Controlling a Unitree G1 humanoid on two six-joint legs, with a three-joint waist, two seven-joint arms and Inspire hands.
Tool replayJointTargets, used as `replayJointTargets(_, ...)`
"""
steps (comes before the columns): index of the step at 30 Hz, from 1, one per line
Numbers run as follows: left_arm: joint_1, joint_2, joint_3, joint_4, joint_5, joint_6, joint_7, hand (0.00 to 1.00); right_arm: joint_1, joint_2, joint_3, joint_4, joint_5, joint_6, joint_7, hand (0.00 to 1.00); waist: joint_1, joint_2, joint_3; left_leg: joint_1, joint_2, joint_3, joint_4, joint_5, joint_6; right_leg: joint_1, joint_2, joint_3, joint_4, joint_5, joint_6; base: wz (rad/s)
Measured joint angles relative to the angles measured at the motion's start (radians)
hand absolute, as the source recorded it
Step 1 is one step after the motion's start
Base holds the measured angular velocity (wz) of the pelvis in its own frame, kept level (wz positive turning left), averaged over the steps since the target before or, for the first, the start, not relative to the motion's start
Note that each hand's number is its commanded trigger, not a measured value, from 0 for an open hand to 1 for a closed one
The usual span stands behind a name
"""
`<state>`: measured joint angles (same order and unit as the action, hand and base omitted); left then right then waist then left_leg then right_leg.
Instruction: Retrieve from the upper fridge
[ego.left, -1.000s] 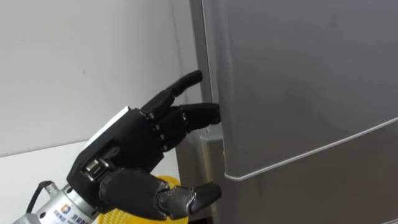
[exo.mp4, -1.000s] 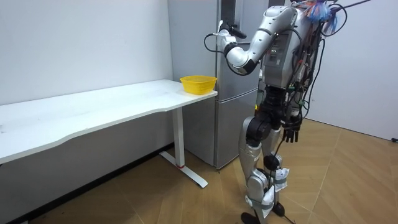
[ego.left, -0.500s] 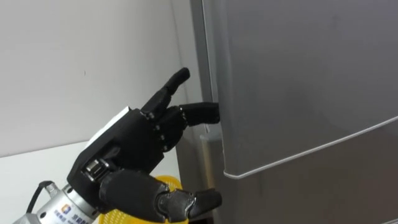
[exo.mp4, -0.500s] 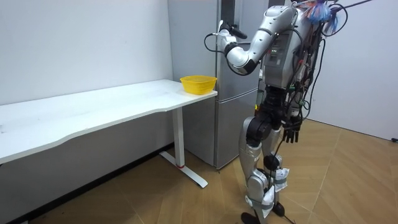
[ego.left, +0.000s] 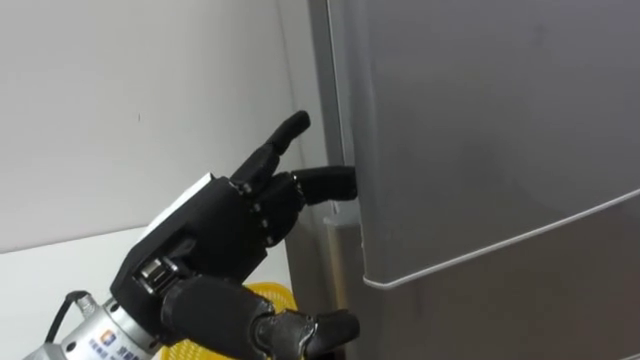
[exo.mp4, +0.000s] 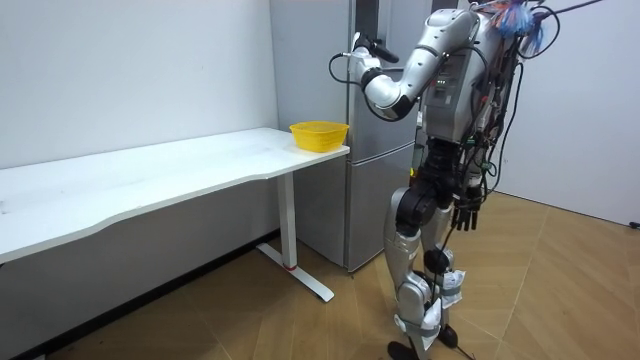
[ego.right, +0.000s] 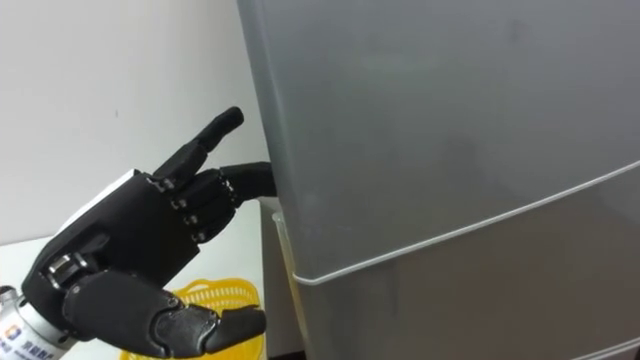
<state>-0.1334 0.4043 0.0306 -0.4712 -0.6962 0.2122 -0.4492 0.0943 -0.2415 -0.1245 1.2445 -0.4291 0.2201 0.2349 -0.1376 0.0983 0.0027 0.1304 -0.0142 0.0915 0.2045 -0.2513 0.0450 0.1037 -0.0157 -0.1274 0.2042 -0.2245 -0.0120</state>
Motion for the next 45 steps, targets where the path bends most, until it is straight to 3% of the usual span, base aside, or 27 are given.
replayJointTargets(11, -0.004, -0.001, -0.047, -0.002, -0.001, -0.026, -0.004, 0.0, -0.023, -0.001, 0.049, 0.021, 0.02, -0.001, 0.007, 0.0, -0.002, -0.001, -0.0009, -0.005, 0.0, 0.003, 0.006, 0.0, 0.0, 0.0, -0.002, -0.005, 0.0, 0.002, 0.002, 0.01)
replayJointTargets(14, -0.032, 0.001, -0.075, -0.002, -0.005, -0.032, -0.004, 0.0, -0.043, -0.002, 0.064, 0.04, 0.03, -0.002, 0.006, 0.0, -0.002, -0.002, -0.0017, -0.013, -0.001, 0.007, 0.014, 0.0, 0.0, -0.003, -0.003, -0.009, 0.0, 0.004, 0.003, 0.04)
replayJointTargets(20, -0.093, 0.0, -0.182, -0.016, -0.058, -0.053, -0.057, 0.0, -0.056, -0.006, 0.066, 0.039, 0.032, -0.014, -0.003, 0.0, -0.011, 0.0, -0.0037, -0.018, 0.002, 0.041, 0.017, 0.0, 0.0, -0.011, -0.003, 0.005, 0.0, 0.008, 0.006, -0.07)
replayJointTargets(27, -0.158, 0.002, -0.328, -0.024, -0.099, -0.045, -0.169, 0.0, -0.074, -0.023, 0.103, 0.037, 0.039, -0.023, -0.003, 0.0, -0.068, 0.007, -0.0085, -0.008, 0.005, 0.087, 0.016, 0.0, 0.0, -0.019, 0.001, 0.05, 0.001, 0.014, 0.007, -0.2)
replayJointTargets(33, -0.159, 0.004, -0.331, -0.024, -0.099, -0.039, -0.193, 0.0, -0.061, -0.036, 0.103, 0.039, 0.077, -0.026, -0.003, 0.0, -0.081, 0.007, -0.0082, 0.001, 0.01, 0.125, 0.008, 0.0, 0.0, -0.024, 0.006, 0.075, 0.002, 0.016, 0.006, -0.14)
replayJointTargets(45, -0.159, 0.003, -0.331, -0.023, -0.082, -0.039, -0.197, 0.0, -0.063, -0.037, 0.104, 0.048, 0.112, -0.046, -0.024, 0.0, -0.08, -0.005, -0.0018, 0.004, 0.013, 0.126, -0.005, 0.0, 0.0, -0.023, 0.01, 0.072, -0.001, 0.019, 0.004, 0.0)
